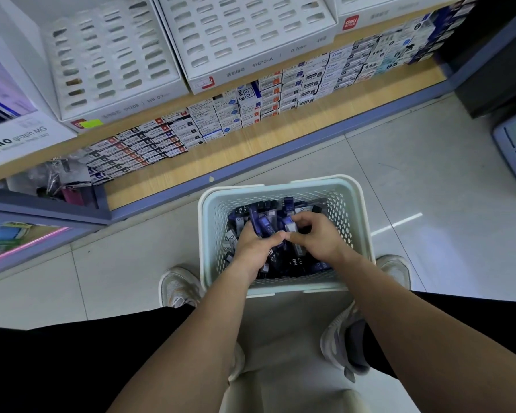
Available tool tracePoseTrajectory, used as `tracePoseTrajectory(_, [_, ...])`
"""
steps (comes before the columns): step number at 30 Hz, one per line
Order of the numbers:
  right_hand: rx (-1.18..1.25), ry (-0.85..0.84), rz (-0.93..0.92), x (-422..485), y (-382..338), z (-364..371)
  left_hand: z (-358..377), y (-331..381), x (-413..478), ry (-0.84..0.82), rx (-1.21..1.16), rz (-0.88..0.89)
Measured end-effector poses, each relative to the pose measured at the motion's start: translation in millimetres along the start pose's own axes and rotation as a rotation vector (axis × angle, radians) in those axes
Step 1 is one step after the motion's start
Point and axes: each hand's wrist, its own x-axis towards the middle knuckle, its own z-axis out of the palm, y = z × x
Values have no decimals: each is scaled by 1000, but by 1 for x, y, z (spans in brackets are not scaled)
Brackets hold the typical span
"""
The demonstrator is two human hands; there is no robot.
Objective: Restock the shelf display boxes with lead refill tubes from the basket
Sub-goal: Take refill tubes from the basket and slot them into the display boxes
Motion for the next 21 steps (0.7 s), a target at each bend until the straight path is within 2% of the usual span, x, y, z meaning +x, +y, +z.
tracePoseTrajectory(5, [44, -16, 35, 2, 3, 3, 1, 1, -6, -2, 59, 35])
tracePoseTrajectory(10, [53, -52, -8, -1, 5, 3, -3, -1, -3, -23, 121, 38])
tracePoseTrajectory(21, [145, 8, 60, 1, 7, 3, -3, 7, 1, -146, 155, 50])
